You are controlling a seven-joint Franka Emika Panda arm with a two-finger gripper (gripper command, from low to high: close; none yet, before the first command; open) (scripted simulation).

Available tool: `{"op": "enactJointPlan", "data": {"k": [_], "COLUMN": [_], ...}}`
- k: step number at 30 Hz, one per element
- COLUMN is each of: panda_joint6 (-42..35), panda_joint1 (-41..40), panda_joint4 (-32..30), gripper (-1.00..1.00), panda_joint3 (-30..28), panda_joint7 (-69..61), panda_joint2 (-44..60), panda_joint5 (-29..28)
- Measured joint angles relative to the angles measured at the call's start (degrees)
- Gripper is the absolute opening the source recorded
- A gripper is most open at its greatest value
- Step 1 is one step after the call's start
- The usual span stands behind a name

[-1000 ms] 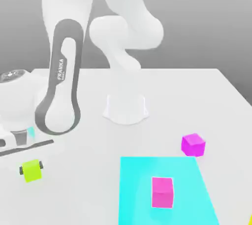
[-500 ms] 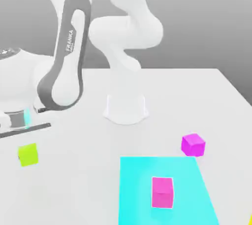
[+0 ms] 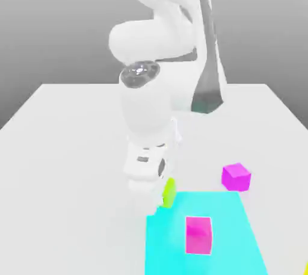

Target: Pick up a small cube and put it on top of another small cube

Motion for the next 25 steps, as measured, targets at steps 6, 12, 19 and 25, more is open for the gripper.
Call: {"op": "enactJointPlan", "data": {"k": [6,12,19,25], "panda_joint6": [-0.2,-0.2,10.2,15.7], "panda_joint1": [6.8,12.2,12.8,12.6], "panda_joint4": [-4.6,-9.3,-10.1,-9.8], "gripper": [-1.00,-1.00,-1.00,1.00], "panda_joint3": [6.8,16.4,19.7,19.6], "panda_joint7": [0.5,2.0,3.1,3.7], "panda_joint2": [-7.6,-15.2,-6.3,-0.6], "panda_joint5": [-7.1,-15.8,-19.3,-20.3]}}
